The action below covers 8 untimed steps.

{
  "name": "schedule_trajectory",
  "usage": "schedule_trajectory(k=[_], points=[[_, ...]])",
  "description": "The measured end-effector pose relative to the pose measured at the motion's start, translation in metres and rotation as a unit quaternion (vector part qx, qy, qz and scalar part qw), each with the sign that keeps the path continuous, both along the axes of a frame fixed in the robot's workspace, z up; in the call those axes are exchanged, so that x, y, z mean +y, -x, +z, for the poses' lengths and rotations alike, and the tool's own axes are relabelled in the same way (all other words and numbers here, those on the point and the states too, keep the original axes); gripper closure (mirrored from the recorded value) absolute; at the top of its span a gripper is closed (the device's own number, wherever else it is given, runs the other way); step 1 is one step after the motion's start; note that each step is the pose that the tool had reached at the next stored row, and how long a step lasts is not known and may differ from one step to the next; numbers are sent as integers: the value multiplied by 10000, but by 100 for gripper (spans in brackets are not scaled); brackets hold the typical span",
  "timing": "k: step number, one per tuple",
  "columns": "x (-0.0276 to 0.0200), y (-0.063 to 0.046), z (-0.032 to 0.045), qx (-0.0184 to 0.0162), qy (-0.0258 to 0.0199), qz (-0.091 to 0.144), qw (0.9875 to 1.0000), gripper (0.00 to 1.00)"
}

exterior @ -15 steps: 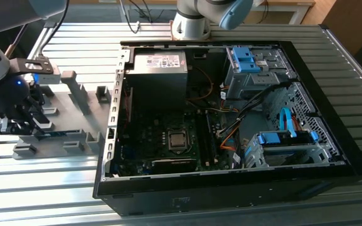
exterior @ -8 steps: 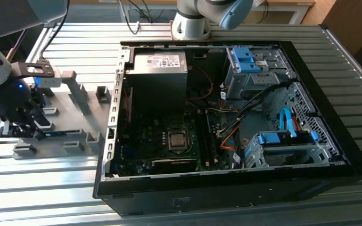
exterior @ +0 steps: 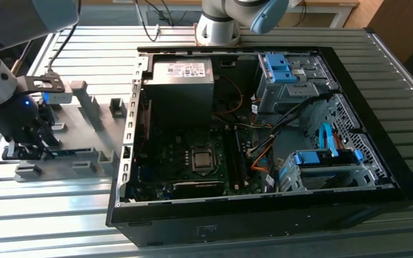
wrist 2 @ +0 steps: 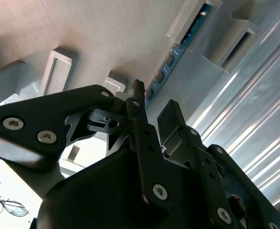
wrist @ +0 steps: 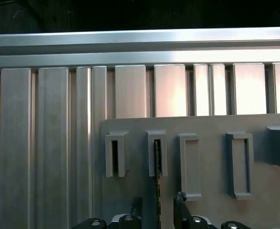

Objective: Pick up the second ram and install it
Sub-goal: 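Pick up the second ram and move it above second insertion slot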

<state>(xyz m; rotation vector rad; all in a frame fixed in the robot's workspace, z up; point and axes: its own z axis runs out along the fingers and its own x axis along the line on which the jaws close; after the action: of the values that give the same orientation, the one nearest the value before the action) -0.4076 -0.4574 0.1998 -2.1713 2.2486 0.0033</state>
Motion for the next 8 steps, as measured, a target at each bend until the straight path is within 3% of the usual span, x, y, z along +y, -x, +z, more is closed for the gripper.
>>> schedule_trajectory(k=[8], points=[[0, 1, -55, -10, 1, 0, 10000, 61]])
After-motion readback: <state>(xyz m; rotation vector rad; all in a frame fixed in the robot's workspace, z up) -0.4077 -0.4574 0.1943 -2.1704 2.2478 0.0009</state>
